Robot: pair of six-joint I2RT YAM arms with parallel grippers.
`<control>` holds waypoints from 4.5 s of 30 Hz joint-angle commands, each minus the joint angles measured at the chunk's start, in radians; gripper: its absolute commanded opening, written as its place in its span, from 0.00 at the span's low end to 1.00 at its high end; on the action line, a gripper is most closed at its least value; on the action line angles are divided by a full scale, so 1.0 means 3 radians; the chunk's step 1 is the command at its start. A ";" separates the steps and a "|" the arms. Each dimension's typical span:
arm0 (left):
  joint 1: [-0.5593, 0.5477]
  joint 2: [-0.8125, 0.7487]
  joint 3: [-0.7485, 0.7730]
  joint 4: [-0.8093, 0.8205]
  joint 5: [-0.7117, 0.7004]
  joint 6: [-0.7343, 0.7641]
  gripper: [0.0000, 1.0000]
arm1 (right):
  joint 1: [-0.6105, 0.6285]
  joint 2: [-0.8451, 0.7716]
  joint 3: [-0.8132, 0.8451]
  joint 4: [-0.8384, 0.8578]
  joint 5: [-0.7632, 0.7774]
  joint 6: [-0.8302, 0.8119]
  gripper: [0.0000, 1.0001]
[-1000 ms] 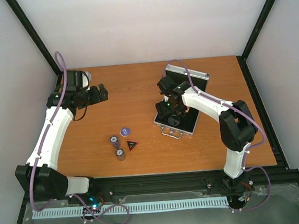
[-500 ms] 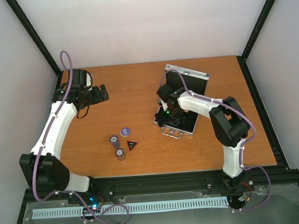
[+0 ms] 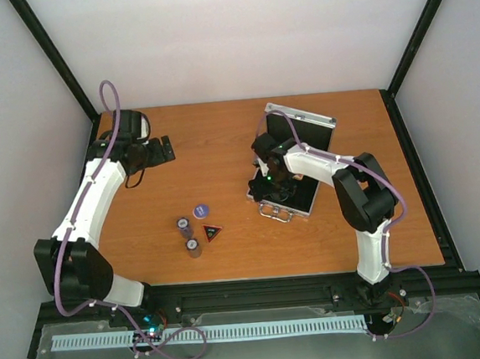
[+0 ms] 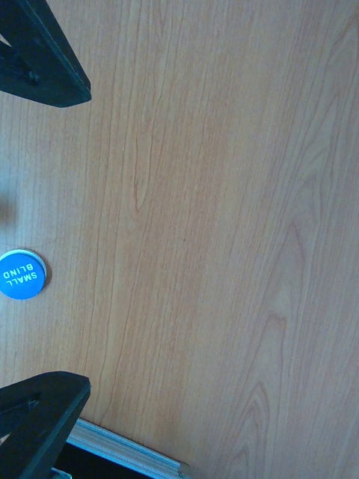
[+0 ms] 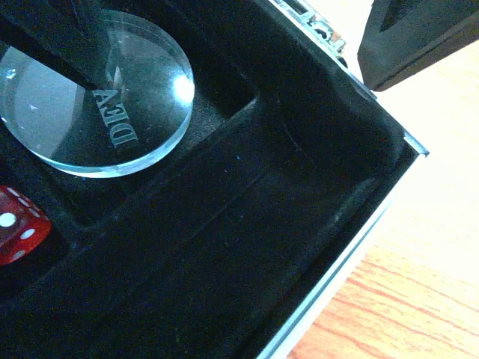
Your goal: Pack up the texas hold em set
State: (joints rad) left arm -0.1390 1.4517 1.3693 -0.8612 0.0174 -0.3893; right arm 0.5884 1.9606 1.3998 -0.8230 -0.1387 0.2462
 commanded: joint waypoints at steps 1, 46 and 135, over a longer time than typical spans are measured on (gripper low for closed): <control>0.0019 0.0023 0.0159 0.0036 -0.0018 -0.0042 1.00 | -0.0073 -0.0120 -0.0060 -0.0006 0.0180 -0.0013 0.93; 0.0019 -0.0026 0.0420 -0.0024 -0.0008 0.0046 1.00 | 0.0456 -0.0376 0.0534 -0.0415 -0.0146 -0.0368 0.95; 0.0019 -0.0556 0.0310 -0.0034 0.0324 -0.0042 1.00 | 0.1379 0.0514 0.1193 -0.1020 0.1025 0.0460 0.55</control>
State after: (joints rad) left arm -0.1390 1.3022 1.4658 -0.8829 0.1158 -0.3893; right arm 1.0412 2.2051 1.7638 -1.0912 0.1024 0.3756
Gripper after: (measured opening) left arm 0.998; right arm 0.657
